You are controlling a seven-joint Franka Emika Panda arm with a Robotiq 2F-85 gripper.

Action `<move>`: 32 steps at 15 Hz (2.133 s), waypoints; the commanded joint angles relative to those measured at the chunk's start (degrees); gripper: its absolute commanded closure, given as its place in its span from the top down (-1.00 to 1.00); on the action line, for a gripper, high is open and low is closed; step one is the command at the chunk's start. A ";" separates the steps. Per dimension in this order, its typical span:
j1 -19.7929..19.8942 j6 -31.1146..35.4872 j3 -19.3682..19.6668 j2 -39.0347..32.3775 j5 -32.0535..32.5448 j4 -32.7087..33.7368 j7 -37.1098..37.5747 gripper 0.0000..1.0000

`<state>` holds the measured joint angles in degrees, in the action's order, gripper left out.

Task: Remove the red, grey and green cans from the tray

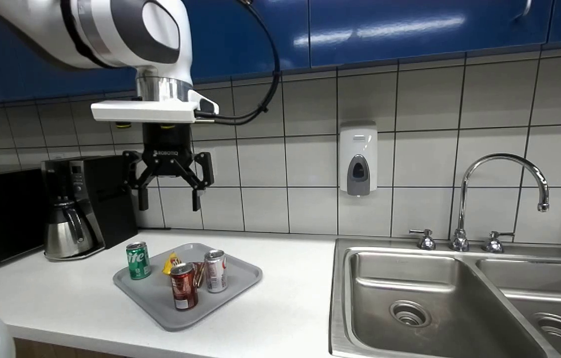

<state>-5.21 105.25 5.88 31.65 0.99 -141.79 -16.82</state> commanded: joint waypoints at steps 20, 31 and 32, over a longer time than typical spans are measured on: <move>-0.90 21.92 -6.76 -26.24 -3.66 4.78 1.40 1.00; -0.98 30.77 -9.27 -32.89 0.18 6.52 6.36 1.00; -0.98 31.46 -9.38 -33.44 0.74 6.59 6.91 1.00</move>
<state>-6.72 135.07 -2.42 0.29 -0.62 -136.64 -13.11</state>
